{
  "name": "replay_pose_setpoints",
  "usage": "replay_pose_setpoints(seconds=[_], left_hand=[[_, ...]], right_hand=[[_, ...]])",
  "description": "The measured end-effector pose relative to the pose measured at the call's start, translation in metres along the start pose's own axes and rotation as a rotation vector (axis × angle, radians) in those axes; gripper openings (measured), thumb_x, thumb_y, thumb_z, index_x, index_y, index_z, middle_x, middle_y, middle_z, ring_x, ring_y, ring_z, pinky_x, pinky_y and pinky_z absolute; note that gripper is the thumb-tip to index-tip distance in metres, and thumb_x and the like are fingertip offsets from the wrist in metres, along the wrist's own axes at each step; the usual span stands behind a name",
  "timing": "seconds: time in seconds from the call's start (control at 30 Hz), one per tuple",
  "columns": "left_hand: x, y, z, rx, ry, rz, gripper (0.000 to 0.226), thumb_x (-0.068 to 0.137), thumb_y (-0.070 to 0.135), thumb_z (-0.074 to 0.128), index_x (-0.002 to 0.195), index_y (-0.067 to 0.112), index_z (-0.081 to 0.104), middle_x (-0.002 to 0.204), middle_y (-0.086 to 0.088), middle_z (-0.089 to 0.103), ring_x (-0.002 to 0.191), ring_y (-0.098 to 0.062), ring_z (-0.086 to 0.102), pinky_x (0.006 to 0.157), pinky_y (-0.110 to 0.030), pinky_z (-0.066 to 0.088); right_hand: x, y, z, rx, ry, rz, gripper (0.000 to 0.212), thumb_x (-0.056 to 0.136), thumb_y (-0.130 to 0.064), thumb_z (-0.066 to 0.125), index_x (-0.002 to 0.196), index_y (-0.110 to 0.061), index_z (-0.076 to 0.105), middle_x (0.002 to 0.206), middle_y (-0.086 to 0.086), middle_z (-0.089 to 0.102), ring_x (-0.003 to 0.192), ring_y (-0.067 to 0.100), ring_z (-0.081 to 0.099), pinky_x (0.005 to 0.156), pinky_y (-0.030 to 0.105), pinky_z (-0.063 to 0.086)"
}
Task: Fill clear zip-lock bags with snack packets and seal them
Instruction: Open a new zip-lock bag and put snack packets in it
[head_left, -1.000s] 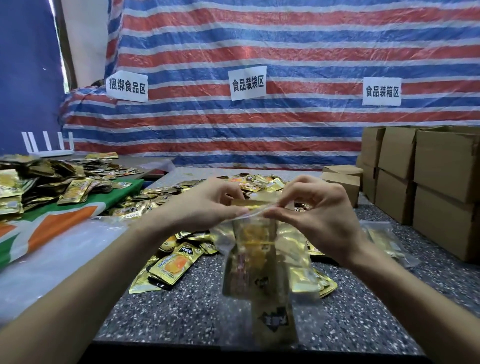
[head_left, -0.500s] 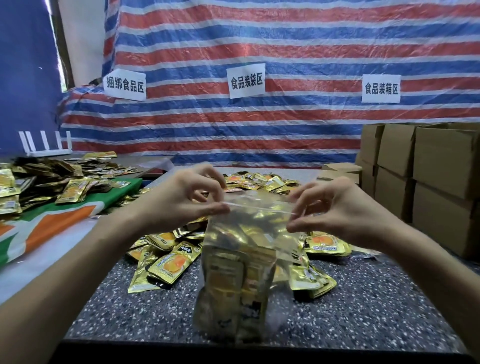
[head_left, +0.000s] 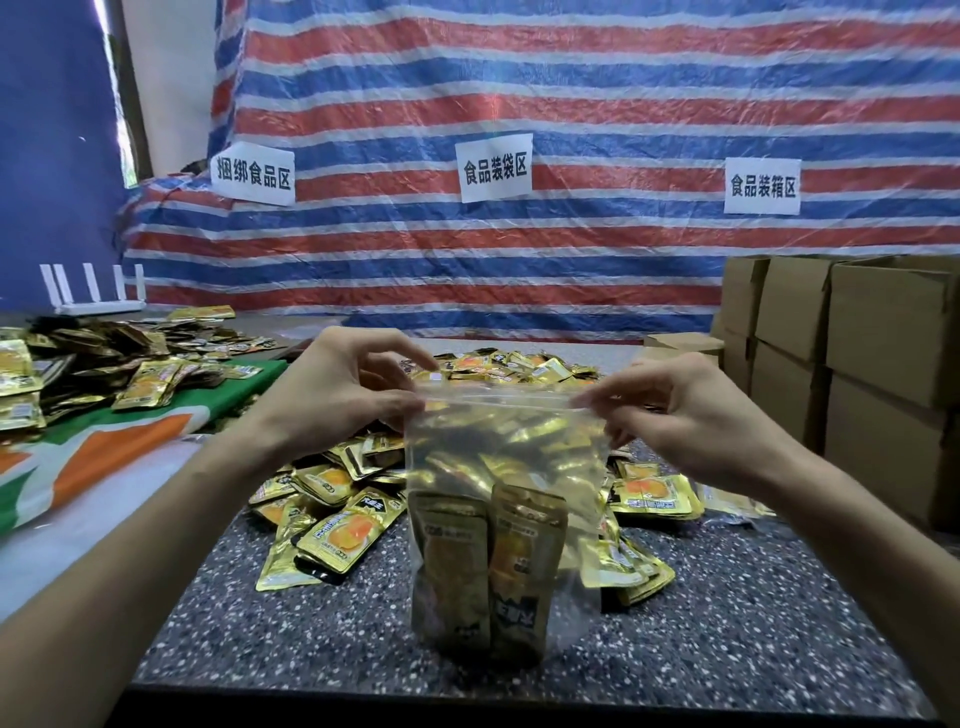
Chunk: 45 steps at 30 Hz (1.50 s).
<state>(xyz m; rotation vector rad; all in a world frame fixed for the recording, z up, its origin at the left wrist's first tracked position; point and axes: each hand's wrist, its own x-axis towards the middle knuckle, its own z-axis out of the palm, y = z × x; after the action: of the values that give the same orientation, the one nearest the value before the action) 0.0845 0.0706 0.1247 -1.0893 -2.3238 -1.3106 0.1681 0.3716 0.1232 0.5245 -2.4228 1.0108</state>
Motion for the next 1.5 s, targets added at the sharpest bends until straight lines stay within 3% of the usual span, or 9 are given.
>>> replay_pose_setpoints(seconds=[0.17,0.3,0.7,0.9,1.0,1.13,1.27,1.4,1.5], left_hand=[[-0.002,-0.01,0.012,-0.205,0.109,-0.172,0.016,0.067,0.015,0.079,0.082,0.011,0.078,0.078,-0.011,0.076,0.071,-0.026,0.074,0.061,-0.023,0.059],[-0.002,-0.017,0.017,-0.115,0.072,-0.244,0.007,0.075,0.017,0.079,0.079,0.011,0.079,0.074,-0.013,0.075,0.068,-0.025,0.071,0.071,-0.036,0.062],[-0.004,0.003,0.021,0.103,0.188,-0.064,0.006,0.08,0.01,0.079,0.077,0.011,0.074,0.073,-0.003,0.073,0.067,-0.016,0.068,0.062,-0.03,0.055],[-0.008,0.02,0.03,0.104,0.161,-0.006,0.006,0.079,0.008,0.079,0.078,0.013,0.075,0.075,-0.001,0.073,0.071,-0.018,0.069,0.069,-0.038,0.058],[-0.007,0.027,0.036,0.102,0.141,0.02,0.006,0.08,0.007,0.078,0.079,0.013,0.075,0.076,0.0,0.073,0.072,-0.017,0.069,0.072,-0.04,0.057],[-0.01,0.028,0.037,0.082,0.135,0.045,0.007,0.08,0.005,0.078,0.082,0.011,0.076,0.077,0.0,0.074,0.072,-0.015,0.07,0.072,-0.04,0.057],[-0.015,0.025,0.034,0.078,0.128,0.061,0.008,0.08,0.005,0.078,0.083,0.012,0.076,0.078,0.0,0.074,0.073,-0.015,0.07,0.072,-0.038,0.058],[-0.016,0.022,0.035,0.036,0.157,0.056,0.007,0.08,0.004,0.079,0.081,0.01,0.075,0.077,-0.003,0.074,0.073,-0.021,0.068,0.07,-0.039,0.055],[-0.016,0.021,0.035,0.0,0.134,0.031,0.005,0.082,0.009,0.077,0.082,0.013,0.075,0.078,-0.005,0.074,0.075,-0.024,0.069,0.069,-0.041,0.054]], right_hand=[[0.0,0.005,0.0,0.027,0.076,-0.003,0.025,0.087,-0.006,0.073,0.103,-0.026,0.074,0.084,0.0,0.074,0.079,0.018,0.072,0.076,0.046,0.061],[-0.001,0.009,0.002,0.018,0.074,0.017,0.021,0.087,-0.007,0.074,0.099,-0.024,0.075,0.082,-0.001,0.075,0.076,0.014,0.072,0.076,0.043,0.062],[0.001,-0.002,0.006,-0.027,0.17,0.004,0.03,0.083,0.002,0.066,0.101,-0.023,0.064,0.08,-0.002,0.066,0.076,0.015,0.063,0.076,0.048,0.055],[0.007,-0.031,0.01,-0.316,0.012,-0.022,0.041,0.079,-0.058,0.057,0.113,-0.036,0.064,0.115,-0.016,0.056,0.108,0.005,0.049,0.09,0.034,0.043],[0.025,-0.05,0.033,-0.387,-0.141,-0.168,0.038,0.088,-0.048,0.067,0.118,-0.025,0.068,0.123,-0.008,0.06,0.115,0.009,0.048,0.097,0.033,0.041],[0.044,-0.057,0.048,-0.3,-0.204,-0.186,0.019,0.09,-0.031,0.071,0.103,-0.017,0.074,0.098,-0.004,0.073,0.088,0.007,0.065,0.082,0.035,0.056],[0.049,-0.056,0.05,-0.27,-0.243,-0.177,0.007,0.089,-0.03,0.073,0.093,-0.024,0.075,0.08,-0.006,0.068,0.07,0.004,0.058,0.063,0.027,0.05],[0.05,-0.058,0.051,-0.319,-0.263,-0.183,0.009,0.089,-0.03,0.073,0.083,-0.033,0.068,0.077,-0.014,0.062,0.072,0.001,0.056,0.063,0.022,0.045],[0.05,-0.059,0.053,-0.341,-0.244,-0.163,0.009,0.09,-0.03,0.071,0.082,-0.032,0.068,0.076,-0.016,0.06,0.075,0.005,0.056,0.07,0.034,0.05]])
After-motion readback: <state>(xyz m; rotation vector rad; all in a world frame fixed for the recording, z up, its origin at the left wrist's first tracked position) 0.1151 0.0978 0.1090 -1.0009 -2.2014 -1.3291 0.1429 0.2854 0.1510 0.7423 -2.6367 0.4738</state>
